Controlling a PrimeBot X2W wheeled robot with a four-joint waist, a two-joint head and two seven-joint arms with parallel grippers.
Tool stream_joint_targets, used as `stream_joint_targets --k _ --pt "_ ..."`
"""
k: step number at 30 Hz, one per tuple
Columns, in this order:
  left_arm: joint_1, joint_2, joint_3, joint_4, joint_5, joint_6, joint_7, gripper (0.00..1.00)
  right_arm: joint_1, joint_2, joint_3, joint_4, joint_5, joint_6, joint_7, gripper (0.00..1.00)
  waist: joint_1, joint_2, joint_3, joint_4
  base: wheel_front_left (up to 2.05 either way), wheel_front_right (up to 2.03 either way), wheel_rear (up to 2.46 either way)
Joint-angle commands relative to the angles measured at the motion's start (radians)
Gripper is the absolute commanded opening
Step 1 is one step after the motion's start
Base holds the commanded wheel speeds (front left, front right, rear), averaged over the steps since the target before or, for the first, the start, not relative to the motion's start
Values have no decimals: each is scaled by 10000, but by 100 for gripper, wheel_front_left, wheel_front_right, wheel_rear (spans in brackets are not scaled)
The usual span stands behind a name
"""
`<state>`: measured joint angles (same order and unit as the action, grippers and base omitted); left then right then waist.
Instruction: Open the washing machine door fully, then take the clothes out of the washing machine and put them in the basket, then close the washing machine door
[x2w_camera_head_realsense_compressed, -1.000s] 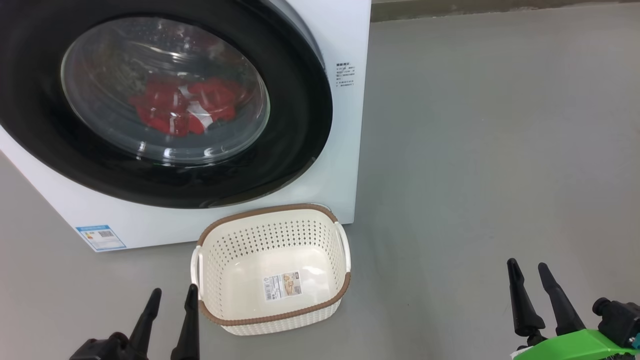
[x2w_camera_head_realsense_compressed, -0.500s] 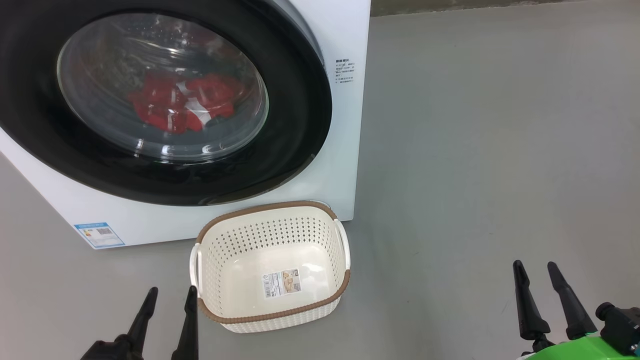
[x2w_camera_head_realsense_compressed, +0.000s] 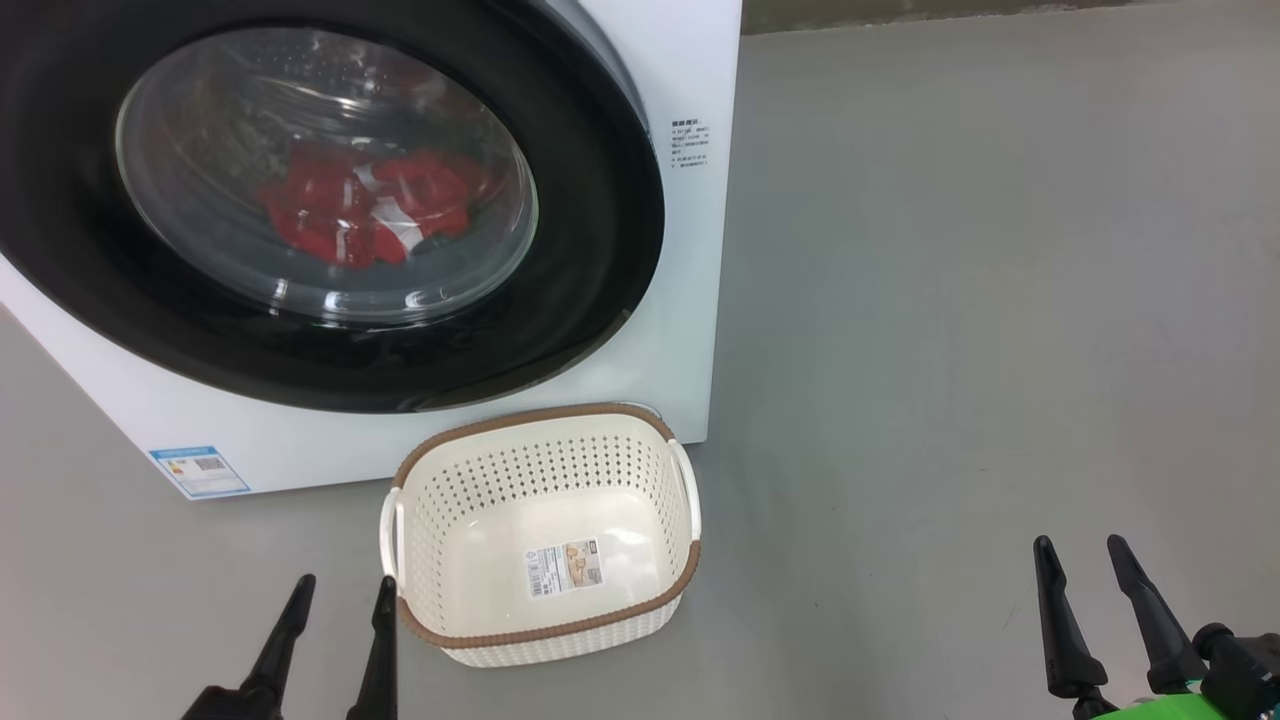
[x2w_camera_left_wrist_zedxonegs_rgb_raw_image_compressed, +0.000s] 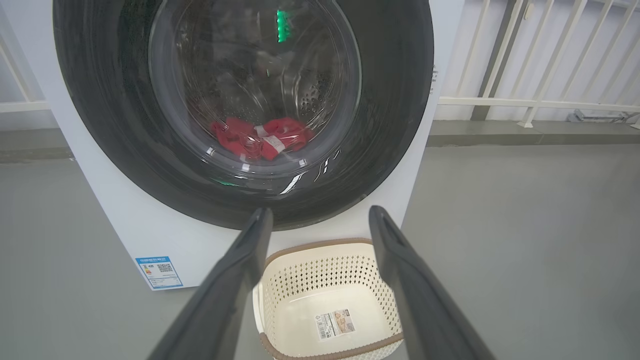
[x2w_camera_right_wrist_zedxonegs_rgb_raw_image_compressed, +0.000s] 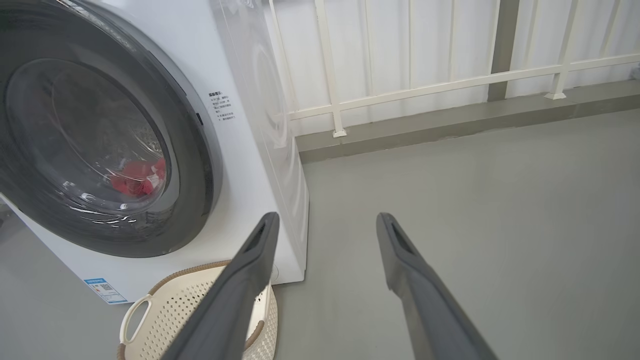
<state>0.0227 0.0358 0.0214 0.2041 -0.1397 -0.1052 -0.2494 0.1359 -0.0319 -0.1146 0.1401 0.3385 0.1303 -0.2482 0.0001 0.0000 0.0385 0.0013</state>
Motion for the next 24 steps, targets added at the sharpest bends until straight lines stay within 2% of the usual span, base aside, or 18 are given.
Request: stream_joint_targets --k 1,9,10,11,12,17,24 --pt "-53 145 344 -202 36 -28 -124 100 -128 -184 232 -301 -91 4 -136 100 0 0 -10 -1 0 0 0" --pt "-87 145 405 -126 -203 -68 -124 100 -122 -183 255 -326 -80 4 -136 100 0 0 15 36 0 0 0" --pt "-91 145 405 -119 -216 -75 -124 100 -133 -183 310 -361 -95 4 -136 60 0 0 22 42 0 0 0" --pt "-97 145 402 -114 -228 -82 -124 100 -170 -183 382 -443 -94 4 -136 24 0 0 31 50 0 0 0" --pt "-104 145 395 -109 -235 -89 -124 100 -208 -183 455 -528 33 4 -136 0 0 0 37 60 0 0 0" --pt "-139 145 305 -131 -320 -105 -124 100 -701 -183 826 -844 915 4 -136 0 0 0 159 94 0 0 0" --pt "-406 145 57 -220 -561 -55 -124 100 -2612 -183 1292 -831 2221 4 -136 0 0 0 652 292 0 0 0"
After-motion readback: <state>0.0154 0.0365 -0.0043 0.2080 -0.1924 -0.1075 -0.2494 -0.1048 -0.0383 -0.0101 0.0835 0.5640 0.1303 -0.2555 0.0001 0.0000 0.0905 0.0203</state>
